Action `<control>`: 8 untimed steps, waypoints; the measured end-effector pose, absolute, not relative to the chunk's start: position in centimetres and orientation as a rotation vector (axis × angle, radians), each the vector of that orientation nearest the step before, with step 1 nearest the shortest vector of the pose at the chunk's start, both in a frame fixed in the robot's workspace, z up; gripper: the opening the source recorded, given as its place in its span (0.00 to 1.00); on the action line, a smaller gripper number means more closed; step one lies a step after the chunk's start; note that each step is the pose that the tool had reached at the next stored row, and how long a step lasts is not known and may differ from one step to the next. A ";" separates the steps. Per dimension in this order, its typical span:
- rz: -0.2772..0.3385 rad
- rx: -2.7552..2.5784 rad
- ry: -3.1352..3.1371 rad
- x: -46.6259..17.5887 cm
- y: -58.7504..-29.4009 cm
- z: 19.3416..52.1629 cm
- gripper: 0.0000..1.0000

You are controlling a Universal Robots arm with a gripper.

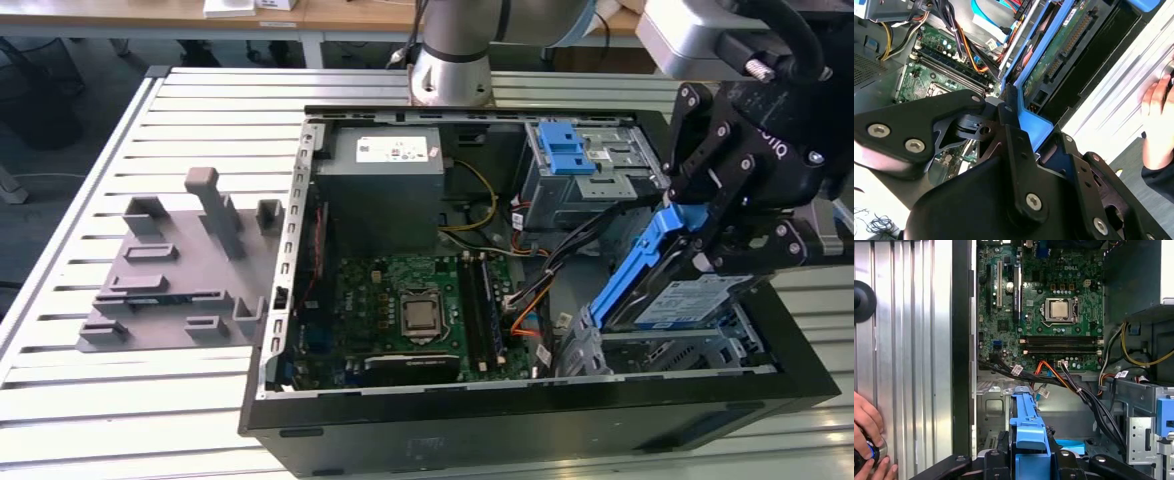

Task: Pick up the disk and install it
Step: 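Insert the disk into the insertion slot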

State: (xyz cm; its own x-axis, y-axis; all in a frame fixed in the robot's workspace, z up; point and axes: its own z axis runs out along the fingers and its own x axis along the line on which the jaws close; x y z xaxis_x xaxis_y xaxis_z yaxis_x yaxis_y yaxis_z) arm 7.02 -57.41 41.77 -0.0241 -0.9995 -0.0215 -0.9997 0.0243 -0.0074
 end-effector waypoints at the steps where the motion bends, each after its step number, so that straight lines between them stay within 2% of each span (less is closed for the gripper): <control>1: 0.015 -2.180 2.233 7.0 -57.4 41.8 0.37; 8: 0.016 -2.180 2.233 7.0 -57.4 40.7 0.37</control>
State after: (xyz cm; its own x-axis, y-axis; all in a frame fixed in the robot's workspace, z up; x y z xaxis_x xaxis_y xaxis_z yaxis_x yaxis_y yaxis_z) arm 7.02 -57.43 40.75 -0.0241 -0.9995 -0.0223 -0.9997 0.0243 -0.0075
